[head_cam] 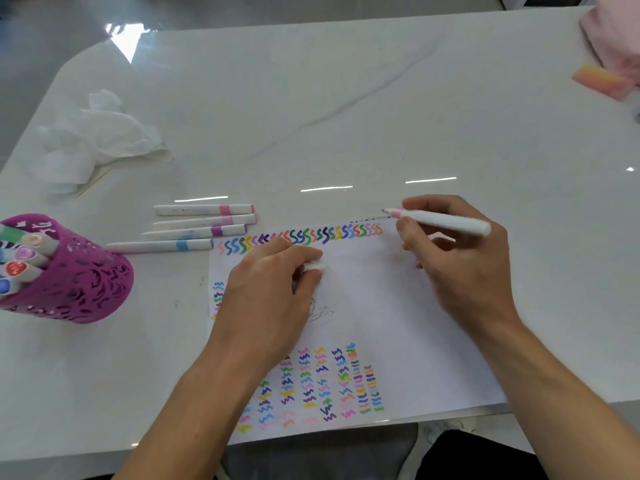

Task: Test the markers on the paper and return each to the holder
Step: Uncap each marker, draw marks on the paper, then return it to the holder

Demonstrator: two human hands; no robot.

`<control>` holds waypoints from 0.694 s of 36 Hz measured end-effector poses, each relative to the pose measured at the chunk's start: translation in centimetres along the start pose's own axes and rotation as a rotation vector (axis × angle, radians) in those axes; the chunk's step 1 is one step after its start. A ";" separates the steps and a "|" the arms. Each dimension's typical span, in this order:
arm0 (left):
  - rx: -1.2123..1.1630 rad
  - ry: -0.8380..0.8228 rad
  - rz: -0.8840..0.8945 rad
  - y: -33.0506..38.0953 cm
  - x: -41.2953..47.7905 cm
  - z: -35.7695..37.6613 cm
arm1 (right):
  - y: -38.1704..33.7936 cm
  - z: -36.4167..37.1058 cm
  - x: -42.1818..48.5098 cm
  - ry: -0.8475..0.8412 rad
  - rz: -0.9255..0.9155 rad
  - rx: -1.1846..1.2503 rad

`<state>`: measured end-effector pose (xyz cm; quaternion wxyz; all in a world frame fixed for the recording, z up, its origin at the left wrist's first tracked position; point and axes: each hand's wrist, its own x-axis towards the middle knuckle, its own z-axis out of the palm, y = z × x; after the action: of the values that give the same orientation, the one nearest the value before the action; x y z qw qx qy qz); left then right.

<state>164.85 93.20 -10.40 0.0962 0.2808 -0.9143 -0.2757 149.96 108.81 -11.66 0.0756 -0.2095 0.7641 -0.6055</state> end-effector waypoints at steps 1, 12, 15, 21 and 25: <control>-0.003 0.006 0.003 0.0 0.0 -0.1 | -0.3 0.2 -0.1 -0.016 0.008 0.015; -0.252 0.069 -0.055 0.2 -0.5 -0.8 | -4.1 2.7 -2.5 -0.196 0.035 0.237; -0.411 0.033 -0.086 0.2 -0.6 -1.1 | -4.8 3.0 -3.2 -0.201 0.038 0.264; -0.553 -0.022 -0.097 -0.1 -0.7 -1.6 | -5.7 3.4 -3.9 -0.182 0.027 0.257; -0.564 -0.032 -0.089 -0.3 -0.8 -1.8 | -5.8 3.8 -4.1 -0.172 0.042 0.234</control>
<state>166.27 92.66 -9.09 0.1440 0.2784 -0.7897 -0.5273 156.34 106.04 -7.63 0.1772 -0.2342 0.6832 -0.6686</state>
